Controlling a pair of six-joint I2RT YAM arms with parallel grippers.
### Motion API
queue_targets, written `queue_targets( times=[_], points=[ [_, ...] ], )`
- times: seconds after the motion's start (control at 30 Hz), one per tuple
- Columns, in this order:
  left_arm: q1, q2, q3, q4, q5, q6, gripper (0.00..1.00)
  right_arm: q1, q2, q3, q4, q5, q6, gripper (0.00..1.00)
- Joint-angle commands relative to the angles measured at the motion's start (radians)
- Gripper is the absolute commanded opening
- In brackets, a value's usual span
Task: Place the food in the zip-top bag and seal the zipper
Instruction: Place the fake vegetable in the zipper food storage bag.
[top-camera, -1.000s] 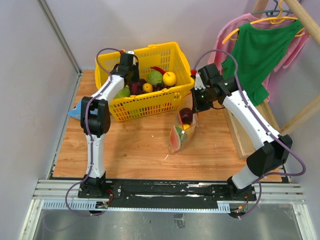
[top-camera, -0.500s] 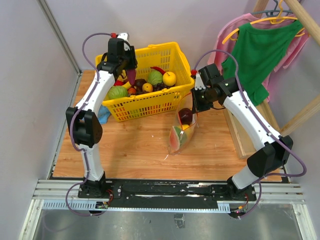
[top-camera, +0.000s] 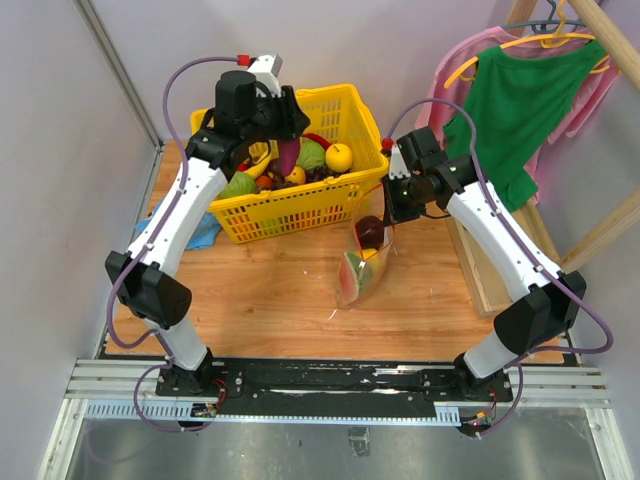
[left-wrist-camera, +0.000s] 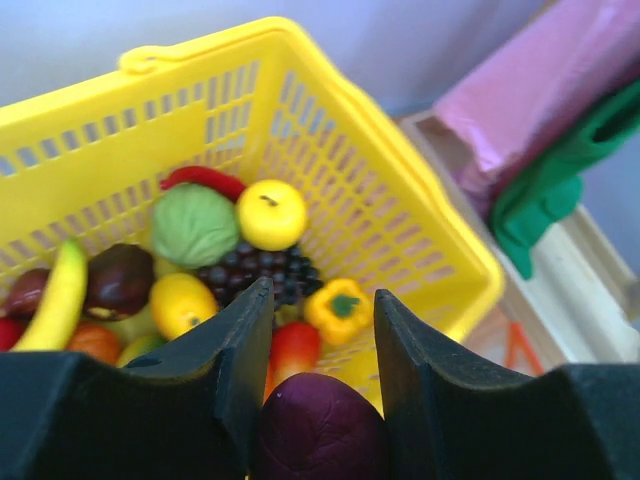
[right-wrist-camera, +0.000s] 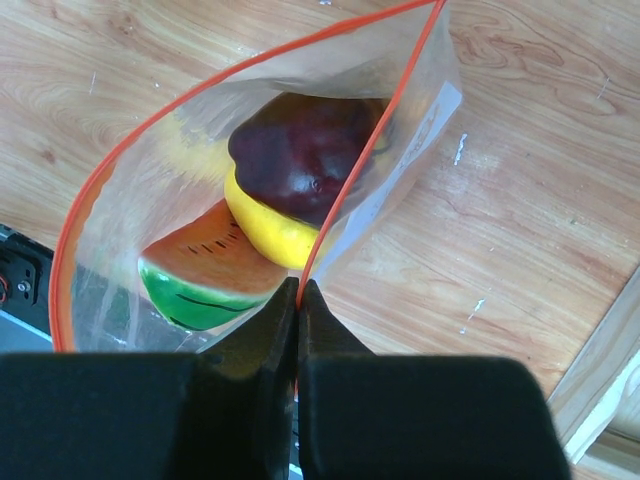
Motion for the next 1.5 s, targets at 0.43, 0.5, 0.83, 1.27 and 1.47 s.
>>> queue_targets(
  times=[0.43,0.5,0.83,1.27,1.47],
  points=[
    [-0.25,-0.168,-0.228,0.23,0.009,-0.23,0.04,0.051,-0.028,0.083,0.013,0.03,0.04,0.02],
    [-0.277,-0.19,-0.283,0.292,-0.032,-0.28,0.04,0.053,-0.032,0.081,0.017,0.028,0.046,0.02],
    [-0.366,-0.237,-0.483,0.512,-0.187,-0.352,0.03,0.056,-0.046,0.055,0.033,0.01,0.058,0.02],
    [-0.484,-0.242,-0.605,0.583,-0.338,-0.299,0.33,0.056,-0.07,0.02,0.044,-0.006,0.061,0.02],
    [-0.499,-0.241,-0.619,0.559,-0.347,-0.297,0.55,0.057,-0.084,0.004,0.048,-0.009,0.064,0.02]
  ],
)
